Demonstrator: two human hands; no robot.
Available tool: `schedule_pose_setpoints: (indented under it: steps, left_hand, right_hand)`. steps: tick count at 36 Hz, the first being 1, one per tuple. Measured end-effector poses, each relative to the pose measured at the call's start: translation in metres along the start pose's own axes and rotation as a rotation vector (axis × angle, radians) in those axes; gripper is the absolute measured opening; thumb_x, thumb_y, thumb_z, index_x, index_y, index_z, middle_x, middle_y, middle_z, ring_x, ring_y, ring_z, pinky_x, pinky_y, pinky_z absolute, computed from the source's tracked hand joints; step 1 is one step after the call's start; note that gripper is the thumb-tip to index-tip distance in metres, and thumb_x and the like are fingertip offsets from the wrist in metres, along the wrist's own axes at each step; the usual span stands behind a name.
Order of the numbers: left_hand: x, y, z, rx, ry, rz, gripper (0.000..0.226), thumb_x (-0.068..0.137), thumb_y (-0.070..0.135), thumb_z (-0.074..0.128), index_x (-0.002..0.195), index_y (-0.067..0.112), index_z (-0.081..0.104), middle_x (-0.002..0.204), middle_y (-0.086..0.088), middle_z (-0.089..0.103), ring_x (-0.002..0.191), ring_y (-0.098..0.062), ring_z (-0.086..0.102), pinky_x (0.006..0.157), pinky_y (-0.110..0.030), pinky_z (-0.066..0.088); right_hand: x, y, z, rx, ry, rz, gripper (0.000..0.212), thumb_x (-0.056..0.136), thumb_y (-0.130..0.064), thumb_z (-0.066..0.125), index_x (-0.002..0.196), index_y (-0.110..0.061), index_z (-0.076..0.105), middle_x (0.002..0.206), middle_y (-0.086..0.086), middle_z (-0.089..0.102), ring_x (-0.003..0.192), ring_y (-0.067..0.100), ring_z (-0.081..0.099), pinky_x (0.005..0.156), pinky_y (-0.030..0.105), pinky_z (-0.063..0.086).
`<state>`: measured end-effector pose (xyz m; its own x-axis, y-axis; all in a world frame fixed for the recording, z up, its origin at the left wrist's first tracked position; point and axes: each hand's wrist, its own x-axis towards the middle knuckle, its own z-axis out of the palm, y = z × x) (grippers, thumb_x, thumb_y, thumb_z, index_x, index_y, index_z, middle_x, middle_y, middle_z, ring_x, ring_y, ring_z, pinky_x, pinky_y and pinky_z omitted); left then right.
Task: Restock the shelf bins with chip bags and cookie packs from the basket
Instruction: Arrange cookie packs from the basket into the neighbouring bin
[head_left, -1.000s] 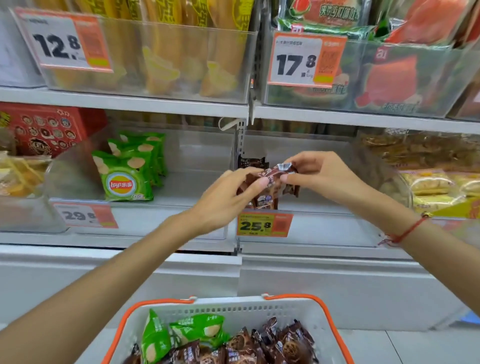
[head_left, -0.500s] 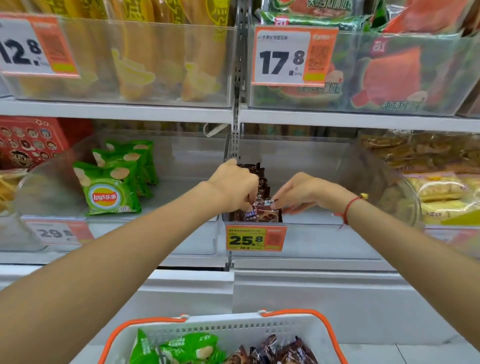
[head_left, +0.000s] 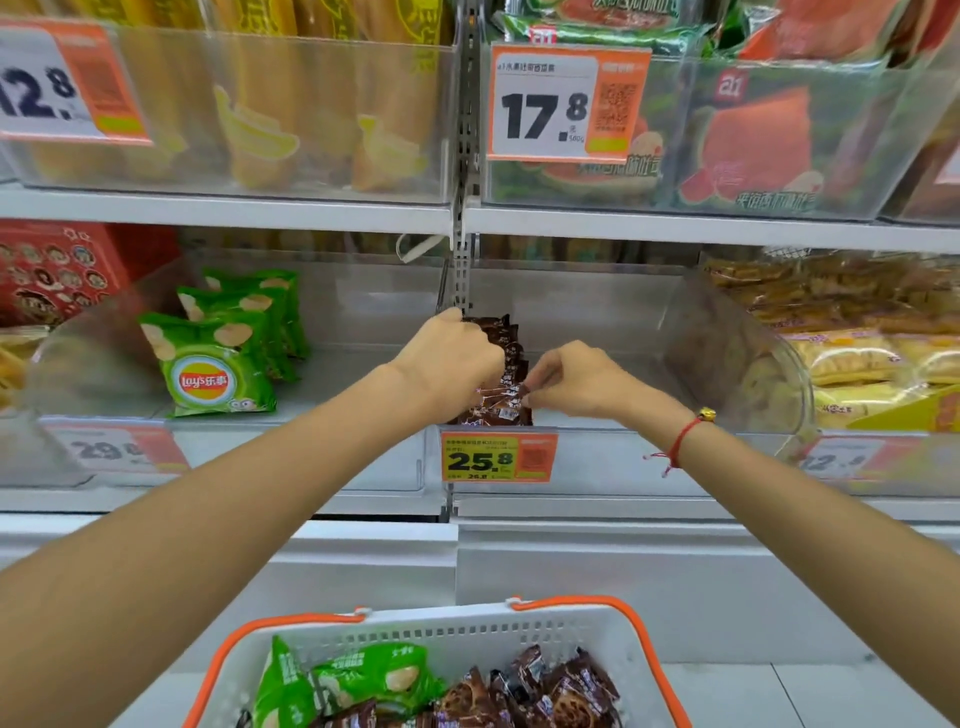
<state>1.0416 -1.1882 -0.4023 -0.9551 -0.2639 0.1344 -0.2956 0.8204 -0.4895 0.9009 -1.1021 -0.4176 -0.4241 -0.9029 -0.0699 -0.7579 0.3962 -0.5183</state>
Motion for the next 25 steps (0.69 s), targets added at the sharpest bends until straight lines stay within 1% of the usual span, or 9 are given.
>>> schedule_pose_setpoints:
  steps: [2, 5, 8, 11, 13, 16, 19, 21, 25]
  left_hand:
    - [-0.014, 0.003, -0.005, -0.118, 0.125, -0.041, 0.019, 0.094, 0.028, 0.053, 0.108, 0.027, 0.066, 0.103, 0.006, 0.068, 0.102, -0.018, 0.057, 0.08, -0.03, 0.03]
    - [-0.044, 0.017, -0.011, -0.315, 0.257, -0.117, 0.022, 0.094, 0.036, 0.05, 0.11, 0.031, 0.065, 0.105, 0.01, 0.067, 0.103, -0.015, 0.056, 0.077, -0.029, 0.034]
    - [-0.079, 0.036, -0.006, -0.477, 0.256, -0.16, 0.019, 0.092, 0.039, 0.053, 0.106, 0.034, 0.066, 0.099, 0.015, 0.066, 0.097, -0.01, 0.059, 0.065, -0.026, 0.035]
    - [-0.105, 0.053, 0.019, -0.526, 0.027, -0.145, 0.021, 0.093, 0.04, 0.049, 0.109, 0.037, 0.062, 0.106, 0.019, 0.065, 0.101, -0.006, 0.058, 0.068, -0.025, 0.034]
    - [-0.116, 0.066, 0.046, -0.545, -0.16, -0.11, 0.024, 0.094, 0.039, 0.046, 0.113, 0.037, 0.061, 0.111, 0.018, 0.064, 0.105, -0.006, 0.058, 0.073, -0.025, 0.038]
    - [-0.128, 0.087, 0.091, -0.598, -0.441, -0.051, 0.026, 0.093, 0.033, 0.049, 0.115, 0.033, 0.064, 0.115, 0.015, 0.066, 0.109, -0.009, 0.057, 0.078, -0.024, 0.038]
    - [-0.135, 0.108, 0.129, -0.66, -0.685, 0.035, 0.029, 0.094, 0.028, 0.051, 0.12, 0.029, 0.063, 0.123, 0.009, 0.064, 0.114, -0.015, 0.057, 0.088, -0.027, 0.042]
    - [-0.136, 0.122, 0.147, -0.676, -0.779, 0.064, 0.031, 0.095, 0.025, 0.051, 0.124, 0.026, 0.061, 0.126, 0.005, 0.062, 0.117, -0.018, 0.055, 0.092, -0.029, 0.042]
    - [-0.14, 0.156, 0.177, -0.692, -0.802, 0.04, 0.031, 0.096, 0.028, 0.053, 0.125, 0.018, 0.058, 0.125, -0.002, 0.062, 0.117, -0.024, 0.056, 0.096, -0.035, 0.045]
  right_hand:
    - [-0.014, 0.003, -0.005, -0.038, 0.127, -0.092, 0.009, 0.082, -0.025, 0.072, 0.086, -0.03, 0.066, 0.096, -0.004, 0.07, 0.094, 0.015, 0.064, 0.087, 0.036, 0.053]
    - [-0.049, 0.004, -0.003, 0.018, 0.244, -0.224, 0.012, 0.082, -0.023, 0.07, 0.081, -0.035, 0.066, 0.084, -0.012, 0.07, 0.082, 0.008, 0.064, 0.079, 0.034, 0.054]
    - [-0.082, 0.014, 0.014, 0.097, 0.2, -0.292, 0.015, 0.081, -0.021, 0.07, 0.076, -0.034, 0.066, 0.073, -0.012, 0.069, 0.069, 0.006, 0.062, 0.07, 0.029, 0.053]
    - [-0.1, 0.036, 0.048, 0.108, 0.037, -0.256, 0.021, 0.08, -0.021, 0.069, 0.071, -0.039, 0.064, 0.07, -0.011, 0.068, 0.066, 0.006, 0.062, 0.067, 0.028, 0.052]
    - [-0.103, 0.052, 0.076, 0.074, -0.149, -0.198, 0.02, 0.081, -0.019, 0.067, 0.074, -0.038, 0.066, 0.072, -0.009, 0.068, 0.066, 0.004, 0.06, 0.067, 0.024, 0.049]
    - [-0.103, 0.072, 0.119, 0.054, -0.469, -0.128, 0.014, 0.086, -0.014, 0.064, 0.092, -0.023, 0.072, 0.084, 0.001, 0.072, 0.065, -0.005, 0.057, 0.068, 0.015, 0.046]
    - [-0.099, 0.085, 0.16, -0.039, -0.714, -0.078, 0.02, 0.09, -0.014, 0.06, 0.109, -0.014, 0.067, 0.099, 0.01, 0.07, 0.073, -0.006, 0.054, 0.068, 0.009, 0.042]
    - [-0.096, 0.089, 0.187, -0.125, -0.824, -0.058, 0.026, 0.092, -0.015, 0.059, 0.118, -0.01, 0.062, 0.106, 0.012, 0.067, 0.086, 0.013, 0.058, 0.076, 0.022, 0.045]
    - [-0.101, 0.088, 0.235, -0.284, -0.905, -0.058, 0.031, 0.094, -0.021, 0.055, 0.121, -0.005, 0.058, 0.117, 0.014, 0.063, 0.094, 0.023, 0.054, 0.075, 0.026, 0.038]
